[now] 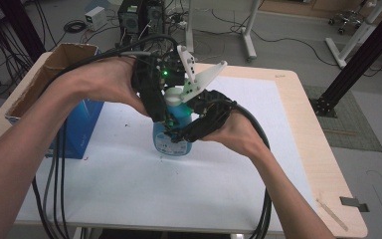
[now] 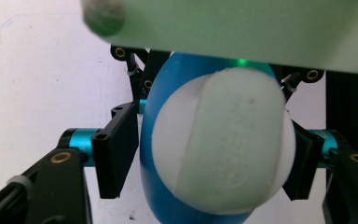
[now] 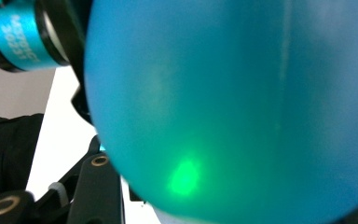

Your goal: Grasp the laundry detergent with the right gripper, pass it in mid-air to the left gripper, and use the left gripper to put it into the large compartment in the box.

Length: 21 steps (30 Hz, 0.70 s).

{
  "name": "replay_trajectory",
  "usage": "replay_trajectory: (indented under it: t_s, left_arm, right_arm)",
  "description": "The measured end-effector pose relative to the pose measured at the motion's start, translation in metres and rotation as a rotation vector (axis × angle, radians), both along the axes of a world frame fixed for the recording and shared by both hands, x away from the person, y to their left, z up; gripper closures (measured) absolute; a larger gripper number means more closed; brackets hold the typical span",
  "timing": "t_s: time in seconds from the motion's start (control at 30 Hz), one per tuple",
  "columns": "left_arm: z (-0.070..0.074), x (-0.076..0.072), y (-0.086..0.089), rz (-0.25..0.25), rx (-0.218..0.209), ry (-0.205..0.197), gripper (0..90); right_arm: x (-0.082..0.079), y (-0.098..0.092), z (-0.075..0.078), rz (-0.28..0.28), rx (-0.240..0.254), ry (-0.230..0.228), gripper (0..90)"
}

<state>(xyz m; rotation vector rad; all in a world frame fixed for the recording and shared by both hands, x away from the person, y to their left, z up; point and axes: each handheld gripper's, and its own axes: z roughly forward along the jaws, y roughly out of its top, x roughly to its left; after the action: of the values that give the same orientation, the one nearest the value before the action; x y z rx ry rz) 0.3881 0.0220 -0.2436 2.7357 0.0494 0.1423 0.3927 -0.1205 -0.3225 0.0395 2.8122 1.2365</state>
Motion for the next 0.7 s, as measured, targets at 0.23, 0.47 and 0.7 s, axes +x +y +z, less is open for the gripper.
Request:
replay_trajectory:
  t_s: [0.23,0.47,0.7]
  left_arm:
    - [0.0016,-0.0006,-0.0017,-0.012,-0.009,-0.015,37.3]
    - [0.0051,-0.0013,-0.002,-0.004,-0.023,-0.014,37.6]
    - [0.0073,-0.001,0.0008,0.001,-0.02,-0.02,37.7]
  right_arm:
    - [0.0012,-0.0032,-0.0004,-0.003,0.016,0.009,46.4]
    - [0.0018,-0.0066,0.0008,0.001,0.042,0.02,45.1]
    - [0.0015,-0.0087,0.0018,-0.019,0.036,0.019,36.6]
